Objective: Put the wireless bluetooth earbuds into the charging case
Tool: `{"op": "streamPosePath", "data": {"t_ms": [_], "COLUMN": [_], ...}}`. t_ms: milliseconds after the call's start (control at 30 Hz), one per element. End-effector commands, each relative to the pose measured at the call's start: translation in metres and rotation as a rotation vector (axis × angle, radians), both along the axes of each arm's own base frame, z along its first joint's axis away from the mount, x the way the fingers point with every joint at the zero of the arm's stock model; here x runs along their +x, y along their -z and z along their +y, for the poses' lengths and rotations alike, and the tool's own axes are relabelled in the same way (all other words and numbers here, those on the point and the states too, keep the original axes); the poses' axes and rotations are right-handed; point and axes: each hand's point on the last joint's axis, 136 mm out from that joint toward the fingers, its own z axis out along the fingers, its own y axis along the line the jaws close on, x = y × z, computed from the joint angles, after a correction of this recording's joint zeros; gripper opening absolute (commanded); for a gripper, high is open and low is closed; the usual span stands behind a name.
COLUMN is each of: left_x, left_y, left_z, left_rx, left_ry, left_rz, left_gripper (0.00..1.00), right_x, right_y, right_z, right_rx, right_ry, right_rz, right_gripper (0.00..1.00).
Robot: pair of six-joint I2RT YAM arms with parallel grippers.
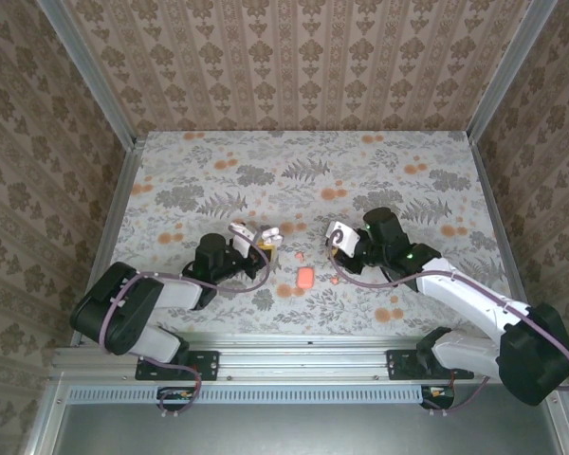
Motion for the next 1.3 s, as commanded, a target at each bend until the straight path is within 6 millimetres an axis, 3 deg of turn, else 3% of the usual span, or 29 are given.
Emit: {"op": "streamPosePath", "data": {"t_ms": [0, 567, 900, 1267], "left_x": [-0.002, -0.021, -0.016, -0.012], "left_y": [-0.031, -0.064, -0.078, -0.096], "left_z": [-0.018, -0.046, -0.049, -0.052], "left_rx": [-0.073, -0.177, -0.207, -0.257], "left_ry": [0.09, 0.255, 0.232, 0.229], "left_rz": [-0.133, -0.273, -0.278, -0.27], "left_gripper": [0.05, 0.05, 0.05, 0.05], "right_x": [0.0, 0.028, 0.047, 0.054], "right_y": [-0.029, -0.085, -0.098, -0.088], "right_z": [0.015, 0.037, 0.041, 0.04], "right_rx": [0.215, 0.65, 0.841, 0.817], "right_ry": [0.027, 0.153, 0.244, 0.286], "right_rz": [0.034, 0.144, 0.248, 0.175], "right_gripper": [0.21, 0.2, 0.2, 0.19]}}
